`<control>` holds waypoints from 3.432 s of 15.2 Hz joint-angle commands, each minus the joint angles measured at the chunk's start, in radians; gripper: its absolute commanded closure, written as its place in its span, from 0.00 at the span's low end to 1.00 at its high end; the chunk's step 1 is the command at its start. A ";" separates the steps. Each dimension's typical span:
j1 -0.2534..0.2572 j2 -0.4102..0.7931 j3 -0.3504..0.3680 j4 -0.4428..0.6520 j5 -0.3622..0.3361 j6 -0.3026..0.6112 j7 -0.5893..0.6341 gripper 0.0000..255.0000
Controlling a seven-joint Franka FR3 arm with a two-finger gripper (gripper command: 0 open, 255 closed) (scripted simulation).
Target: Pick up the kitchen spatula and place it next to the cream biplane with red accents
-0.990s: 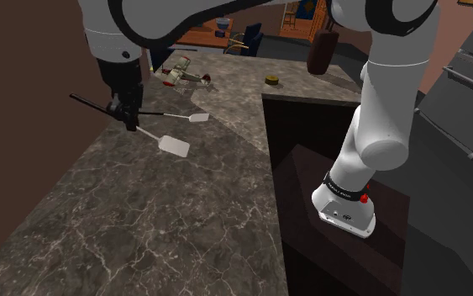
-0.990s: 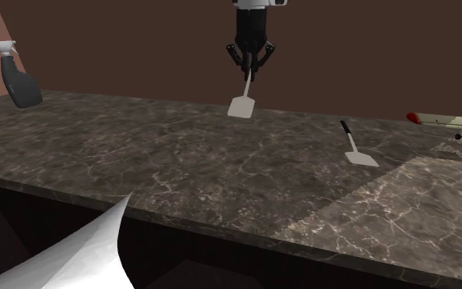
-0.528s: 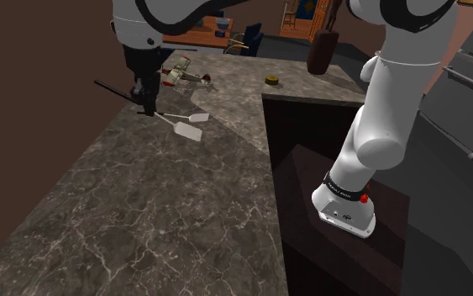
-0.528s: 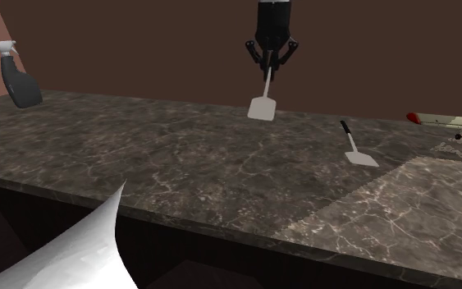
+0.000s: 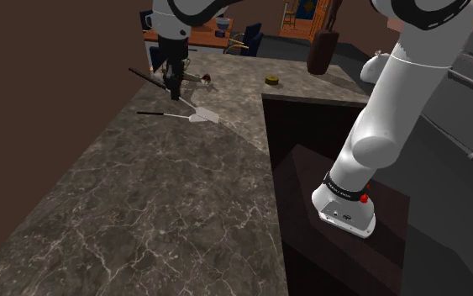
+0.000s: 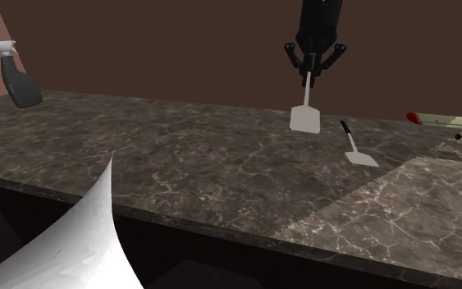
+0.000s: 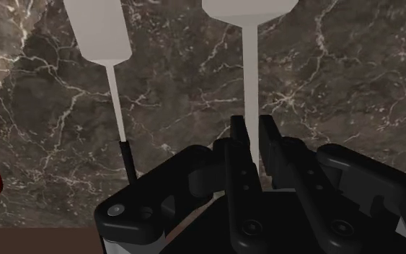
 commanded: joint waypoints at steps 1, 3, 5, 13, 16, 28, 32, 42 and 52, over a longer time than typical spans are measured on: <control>-0.026 -0.017 -0.024 -0.020 0.010 0.004 -0.055 1.00; -0.051 -0.031 -0.047 -0.036 0.018 0.005 -0.106 1.00; -0.074 -0.040 -0.071 -0.047 0.024 0.006 -0.155 1.00; -0.167 -0.039 -0.167 -0.044 0.036 -0.001 -0.348 1.00; -0.187 -0.029 -0.187 -0.044 0.037 0.009 -0.388 1.00; -0.185 0.014 -0.186 -0.158 0.033 0.164 -0.389 1.00; -0.184 0.035 -0.186 -0.188 0.030 0.215 -0.389 1.00; -0.182 0.100 -0.186 -0.250 0.021 0.342 -0.385 1.00; -0.182 0.114 -0.187 -0.258 0.019 0.364 -0.384 1.00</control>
